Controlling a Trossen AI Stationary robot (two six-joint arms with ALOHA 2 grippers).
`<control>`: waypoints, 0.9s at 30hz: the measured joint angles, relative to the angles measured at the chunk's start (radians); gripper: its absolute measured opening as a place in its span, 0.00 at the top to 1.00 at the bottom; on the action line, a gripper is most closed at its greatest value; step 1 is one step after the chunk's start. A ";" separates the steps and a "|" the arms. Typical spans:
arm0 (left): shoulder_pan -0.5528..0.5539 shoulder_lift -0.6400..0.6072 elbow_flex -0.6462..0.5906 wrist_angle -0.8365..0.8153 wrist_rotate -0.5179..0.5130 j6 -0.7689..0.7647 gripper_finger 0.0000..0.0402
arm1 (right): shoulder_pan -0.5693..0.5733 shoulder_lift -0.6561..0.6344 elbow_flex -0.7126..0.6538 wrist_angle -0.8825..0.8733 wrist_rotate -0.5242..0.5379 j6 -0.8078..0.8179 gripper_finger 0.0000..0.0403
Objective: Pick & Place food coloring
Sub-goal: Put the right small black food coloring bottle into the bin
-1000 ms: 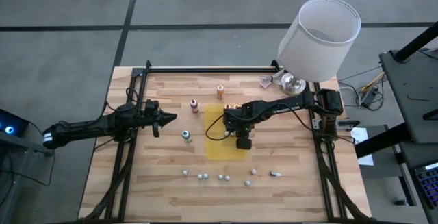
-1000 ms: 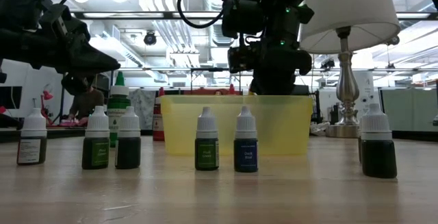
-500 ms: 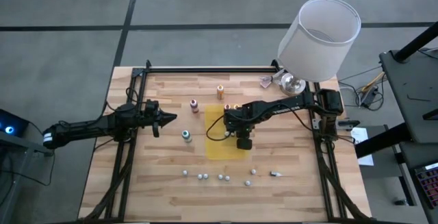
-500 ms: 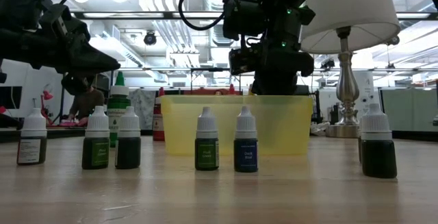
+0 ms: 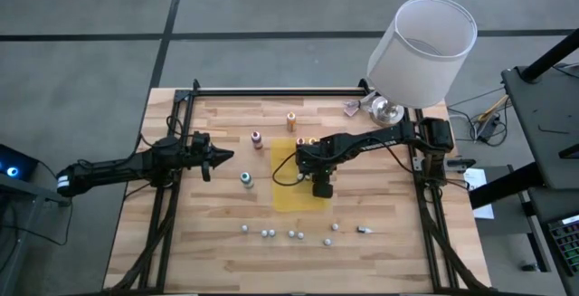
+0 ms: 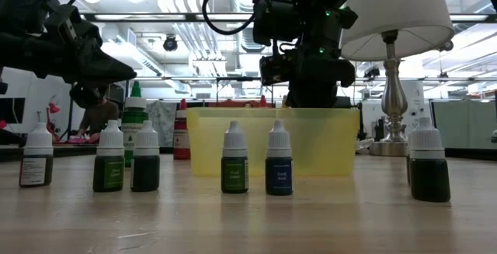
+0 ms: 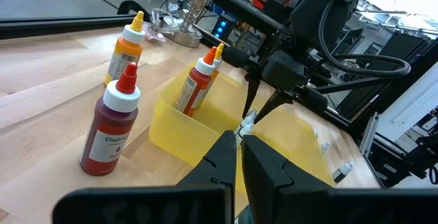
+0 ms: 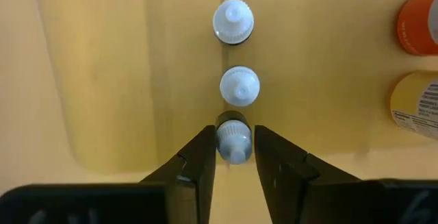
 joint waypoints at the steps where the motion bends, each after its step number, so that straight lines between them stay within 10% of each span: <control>1: 0.000 0.000 0.000 0.000 0.000 0.000 1.00 | 0.000 0.000 0.000 0.000 0.000 0.000 0.75; 27: 0.000 0.000 0.000 0.000 0.000 0.000 1.00 | 0.000 -0.016 0.000 -0.005 0.026 0.008 0.64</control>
